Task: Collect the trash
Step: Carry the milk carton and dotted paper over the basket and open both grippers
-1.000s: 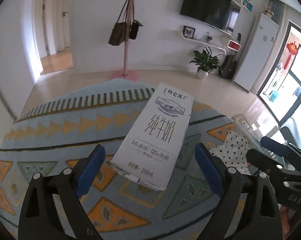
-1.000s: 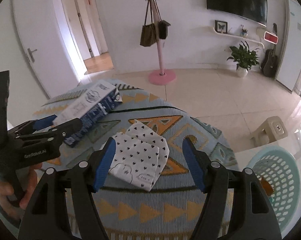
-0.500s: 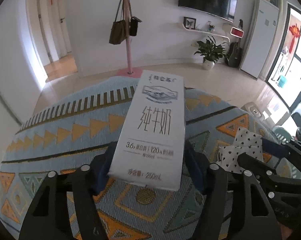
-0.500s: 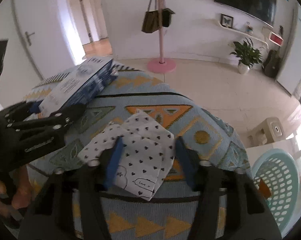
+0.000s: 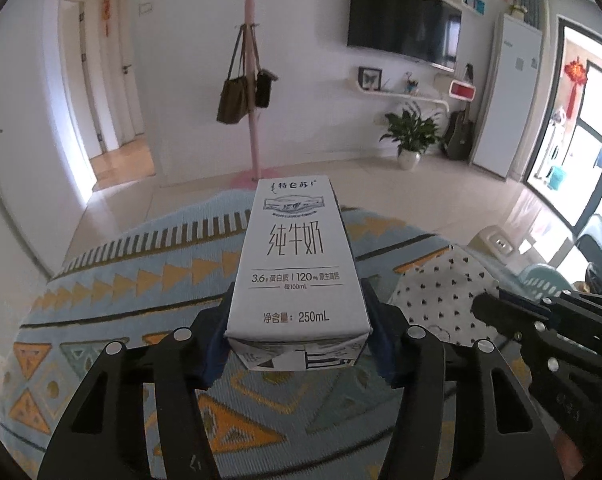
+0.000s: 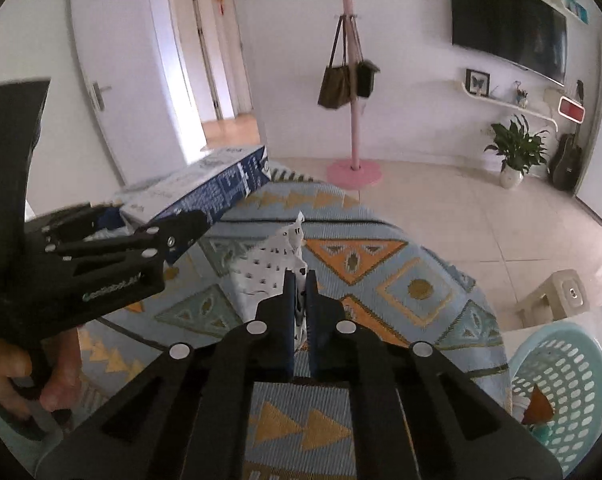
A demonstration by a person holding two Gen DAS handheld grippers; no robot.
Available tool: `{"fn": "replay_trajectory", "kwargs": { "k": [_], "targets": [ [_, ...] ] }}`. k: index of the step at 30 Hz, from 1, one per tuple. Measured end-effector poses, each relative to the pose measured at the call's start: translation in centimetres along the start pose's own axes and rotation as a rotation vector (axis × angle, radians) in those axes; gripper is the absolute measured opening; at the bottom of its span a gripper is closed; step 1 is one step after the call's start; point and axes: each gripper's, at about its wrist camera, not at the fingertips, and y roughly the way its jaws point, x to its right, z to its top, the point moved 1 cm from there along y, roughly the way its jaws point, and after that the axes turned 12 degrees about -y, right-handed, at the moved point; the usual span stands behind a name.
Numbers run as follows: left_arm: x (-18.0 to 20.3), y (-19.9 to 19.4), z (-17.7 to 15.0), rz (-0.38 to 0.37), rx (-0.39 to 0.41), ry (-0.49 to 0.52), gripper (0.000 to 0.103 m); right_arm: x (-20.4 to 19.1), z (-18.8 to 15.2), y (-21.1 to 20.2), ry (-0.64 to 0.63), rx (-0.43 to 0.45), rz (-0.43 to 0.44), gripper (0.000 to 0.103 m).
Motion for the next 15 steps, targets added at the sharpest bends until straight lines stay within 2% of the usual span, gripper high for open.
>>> {"fn": "replay_trajectory", "kwargs": {
  "k": [5, 15],
  "targets": [
    [2.1, -3.0, 0.1, -0.068, 0.065, 0.028, 0.055, 1.9, 0.2, -3.5, 0.026, 0.058, -0.055, 0.003],
    [11.2, -7.9, -0.6, -0.205, 0.16, 0.125, 0.055, 8.4, -1.2, -13.8, 0.104, 0.173, -0.262, 0.003]
  ]
}}
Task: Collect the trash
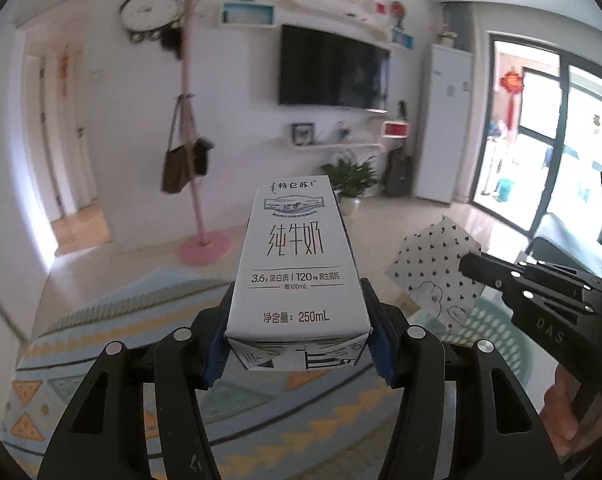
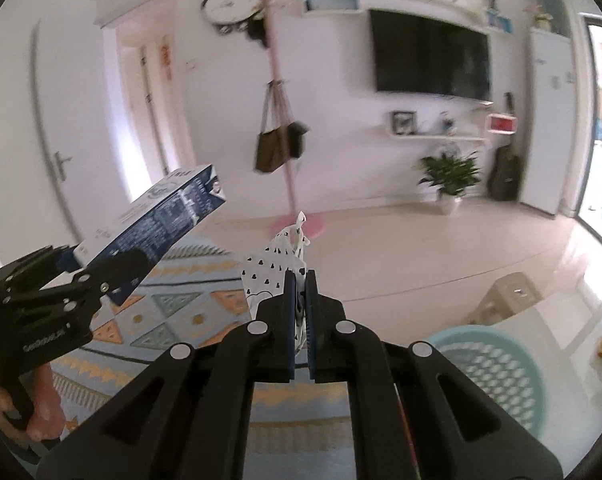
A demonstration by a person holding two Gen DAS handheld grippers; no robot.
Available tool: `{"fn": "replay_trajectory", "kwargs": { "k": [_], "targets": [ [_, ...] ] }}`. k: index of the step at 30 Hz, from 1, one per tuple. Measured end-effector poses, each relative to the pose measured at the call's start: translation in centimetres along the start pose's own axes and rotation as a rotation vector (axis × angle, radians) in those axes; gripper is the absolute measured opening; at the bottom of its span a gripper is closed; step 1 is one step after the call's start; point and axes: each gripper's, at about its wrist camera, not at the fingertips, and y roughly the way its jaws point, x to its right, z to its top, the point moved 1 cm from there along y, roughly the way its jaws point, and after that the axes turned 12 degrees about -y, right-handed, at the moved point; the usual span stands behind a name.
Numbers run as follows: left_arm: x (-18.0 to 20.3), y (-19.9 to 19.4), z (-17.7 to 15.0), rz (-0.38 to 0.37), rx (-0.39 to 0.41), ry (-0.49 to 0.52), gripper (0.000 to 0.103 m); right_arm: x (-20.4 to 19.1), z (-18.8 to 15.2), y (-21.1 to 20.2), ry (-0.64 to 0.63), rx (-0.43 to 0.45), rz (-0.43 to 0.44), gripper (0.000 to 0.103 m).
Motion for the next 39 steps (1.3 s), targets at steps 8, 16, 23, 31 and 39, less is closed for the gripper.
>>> {"fn": "replay_trajectory", "kwargs": {
  "k": [8, 16, 23, 31, 39],
  "targets": [
    [7.8, 1.6, -1.8, -0.097, -0.033, 0.058, 0.055, 7.9, -2.9, -3.7, 0.107, -0.02, -0.183, 0.003],
    [13.0, 5.2, -4.8, -0.175, -0.13, 0.098, 0.055, 13.7, -7.5, -3.1, 0.23, -0.146, -0.307, 0.003],
    [14.1, 9.9, -8.2, -0.201, -0.299, 0.125, 0.056, 16.4, -12.1, -0.3, 0.357, -0.288, -0.303, 0.003],
    [12.6, 13.4, -9.6, -0.199, -0.408, 0.071, 0.068, 16.6, -13.9, 1.4, 0.389, -0.343, -0.292, 0.009],
    [11.4, 11.7, -9.2, -0.191, -0.382, 0.026, 0.077, 15.6, -13.2, 0.4, 0.383, -0.316, -0.306, 0.053]
  ]
}}
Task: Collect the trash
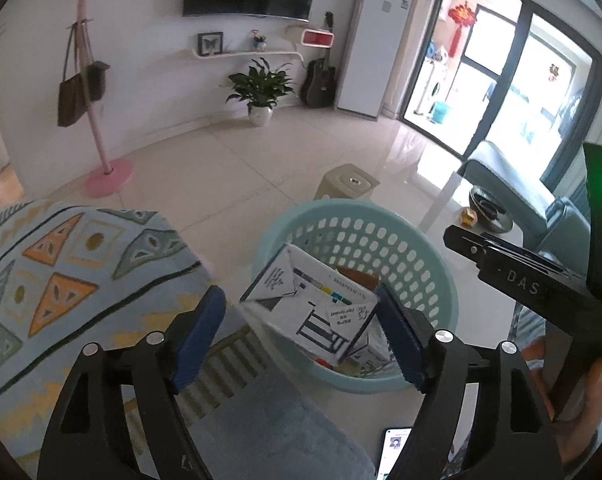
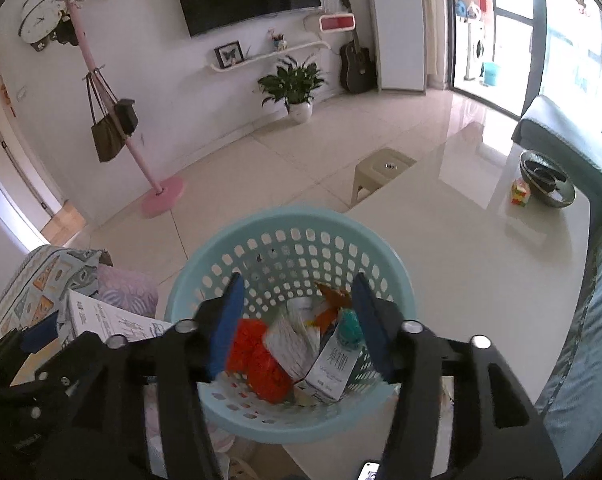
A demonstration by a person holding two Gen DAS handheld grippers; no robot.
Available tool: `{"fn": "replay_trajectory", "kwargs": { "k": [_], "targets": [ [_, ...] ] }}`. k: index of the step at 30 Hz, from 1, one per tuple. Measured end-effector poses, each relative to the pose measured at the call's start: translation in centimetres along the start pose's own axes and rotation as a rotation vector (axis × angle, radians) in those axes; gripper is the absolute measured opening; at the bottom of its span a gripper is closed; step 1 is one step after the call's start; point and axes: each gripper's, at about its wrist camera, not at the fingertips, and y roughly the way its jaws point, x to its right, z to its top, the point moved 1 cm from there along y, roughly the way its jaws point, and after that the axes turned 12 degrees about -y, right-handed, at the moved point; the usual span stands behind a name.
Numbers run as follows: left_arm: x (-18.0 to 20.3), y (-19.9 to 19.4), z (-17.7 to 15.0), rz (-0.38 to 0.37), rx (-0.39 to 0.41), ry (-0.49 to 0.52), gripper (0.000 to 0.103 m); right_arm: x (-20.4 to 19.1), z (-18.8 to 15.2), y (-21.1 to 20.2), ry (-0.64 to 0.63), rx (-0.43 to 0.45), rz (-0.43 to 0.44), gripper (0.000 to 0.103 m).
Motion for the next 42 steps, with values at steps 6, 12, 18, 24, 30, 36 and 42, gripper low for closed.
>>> {"fn": "replay_trajectory", "kwargs": {
  "k": [6, 12, 18, 24, 30, 36, 42],
  "targets": [
    [-0.9, -2.4, -0.2, -0.046, 0.039, -0.052, 0.081, -1.0, 0.0, -2.3, -0.012, 0.028, 0.018, 0.053],
    [-1.0, -3.2, -1.3, -0.04, 0.047, -0.062, 0.081, -1.3, -0.8, -4.4, -0.017, 0.045, 0.023, 0.054],
    [-1.9, -7.8, -2.4, 0.017, 0.153, -0.052, 0.081, -3.1, -1.2, -7.1, -0.051, 0.081, 0.042, 0.054],
    [-4.2, -14.6, -4.3, 0.111, 0.321, -0.096, 0.089, -7.8, -1.8, -11.7, -0.141, 0.188, 0.089, 0.066],
    [-6.7, -20.6, -7.9, 0.29, 0.475, -0.116, 0.096, -14.0, -4.2, -15.7, -0.193, 0.297, 0.128, 0.068],
    [-9.6, -22.4, -11.5, 0.42, 0.537, -0.171, 0.096, -17.8, -7.5, -18.4, -0.253, 0.427, 0.103, 0.068],
    [-10.8, -22.9, -13.3, 0.474, 0.584, -0.188, 0.096, -19.0, -9.2, -19.2, -0.258, 0.459, 0.094, 0.068]
  ]
}}
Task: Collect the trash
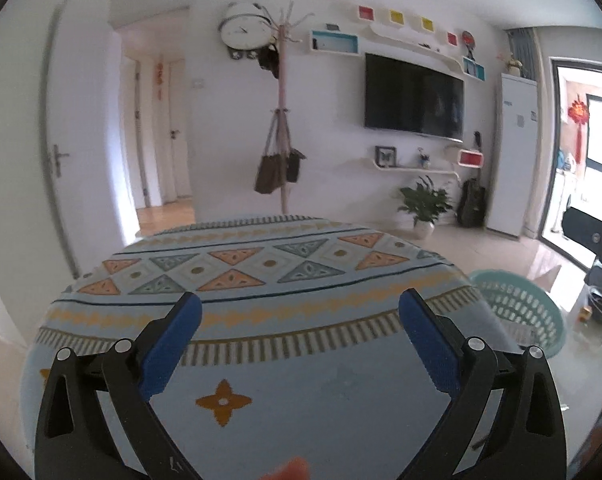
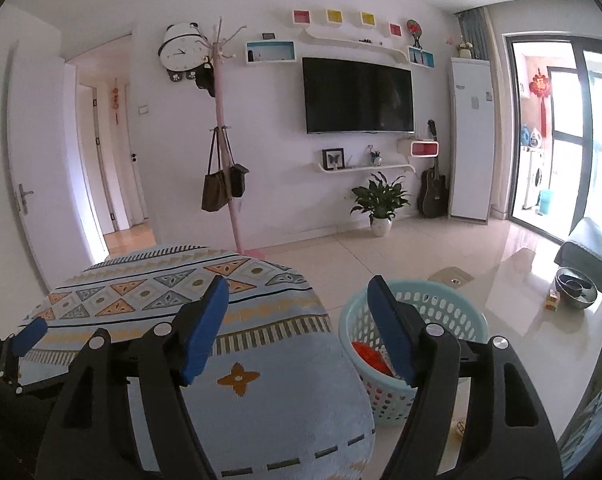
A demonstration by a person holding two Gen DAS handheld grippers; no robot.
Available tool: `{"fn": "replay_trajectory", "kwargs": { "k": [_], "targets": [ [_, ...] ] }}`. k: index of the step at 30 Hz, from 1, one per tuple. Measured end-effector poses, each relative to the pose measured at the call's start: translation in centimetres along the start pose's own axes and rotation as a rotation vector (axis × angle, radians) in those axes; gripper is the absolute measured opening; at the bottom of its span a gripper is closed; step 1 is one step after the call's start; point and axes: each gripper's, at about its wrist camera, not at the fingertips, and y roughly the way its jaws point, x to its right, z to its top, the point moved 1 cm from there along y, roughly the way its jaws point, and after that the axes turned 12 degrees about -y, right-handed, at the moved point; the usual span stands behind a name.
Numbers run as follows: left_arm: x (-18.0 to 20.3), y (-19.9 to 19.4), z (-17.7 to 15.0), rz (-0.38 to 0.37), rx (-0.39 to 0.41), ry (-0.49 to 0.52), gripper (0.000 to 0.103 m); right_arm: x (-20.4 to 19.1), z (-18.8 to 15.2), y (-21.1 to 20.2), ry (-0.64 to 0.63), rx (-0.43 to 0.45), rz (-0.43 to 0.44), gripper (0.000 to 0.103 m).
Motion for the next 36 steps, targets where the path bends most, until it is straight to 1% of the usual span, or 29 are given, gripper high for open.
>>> {"fn": "replay_trajectory", "kwargs": {
  "k": [5, 8, 15, 22, 29, 36],
  "targets": [
    [0.2, -0.1, -0.6, -0.009, 0.027, 0.002, 0.096, -0.5, -0.8, -0.4, -0.039, 0.003, -0.033, 0.068],
    [0.3, -0.2, -0.8, -0.024, 0.028, 0.011, 0.096, -0.9, -1.3, -0.6, -0.051, 0.012, -0.025, 0.068],
    [1.1, -0.7, -1.4, -0.008, 0.062, 0.055, 0.096, -1.4, -2.2, 0.5, -0.032, 0.005, 0.01, 0.068],
    [-0.1, 0.0, -1.2, 0.0, 0.025, -0.001, 0.096, -1.8, -2.8, 1.7, -0.029, 0.002, 0.031, 0.068],
    [-0.1, 0.0, -1.3, 0.002, 0.022, 0.009, 0.096, -1.9, -3.2, 2.4, -0.027, -0.007, 0.037, 0.068],
    [0.0, 0.4, -1.2, -0.004, 0.004, 0.019, 0.096, -2.0, -3.0, 2.5, -0.032, -0.003, 0.04, 0.068]
  ]
}}
